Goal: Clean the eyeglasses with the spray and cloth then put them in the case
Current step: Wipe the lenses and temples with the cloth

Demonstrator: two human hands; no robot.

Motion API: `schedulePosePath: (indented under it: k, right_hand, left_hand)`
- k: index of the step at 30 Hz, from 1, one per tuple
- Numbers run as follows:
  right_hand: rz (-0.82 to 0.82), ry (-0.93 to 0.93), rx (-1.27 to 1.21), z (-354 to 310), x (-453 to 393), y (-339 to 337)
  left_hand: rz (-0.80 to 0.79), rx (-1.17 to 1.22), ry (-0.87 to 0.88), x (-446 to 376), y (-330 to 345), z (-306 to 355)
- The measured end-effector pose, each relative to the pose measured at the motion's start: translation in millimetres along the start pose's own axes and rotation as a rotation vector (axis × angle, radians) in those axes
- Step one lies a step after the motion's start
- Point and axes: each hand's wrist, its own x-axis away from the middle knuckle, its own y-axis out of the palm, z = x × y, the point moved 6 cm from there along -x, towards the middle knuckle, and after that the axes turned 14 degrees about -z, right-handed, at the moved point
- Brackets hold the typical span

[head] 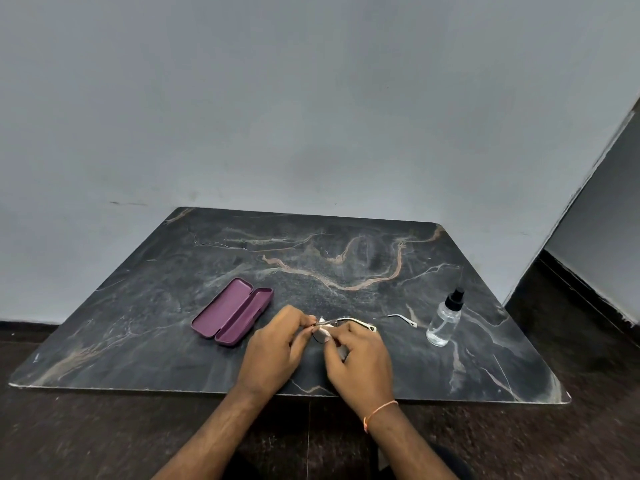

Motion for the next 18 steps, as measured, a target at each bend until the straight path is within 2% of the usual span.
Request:
schedulePosePath:
  k: [4,8,12,18]
  right_hand:
    - [-0.015,0.023,0.028,-0.5,-7.4,-3.2]
    - [-0.050,-0.016,-0.210,-4.5,-9.8,2.3]
    - [-0.064,-0.022,-0.312,0.1,-3.5,1.2]
    - [-0.092,0.013,-0.029,8.1,-2.8,-6.5]
  left_hand:
    - [-0.014,-0.018,0.030,-0.1,1.6,1.3]
    - [-0.010,-0.032,0.058,0.8,-0.4,6.1]
    - [-0.009,-0.031,0.046,1.1,0.3,2.4]
    - [-0.013,-0.025,0.041,-0.5,4.7,-3.5]
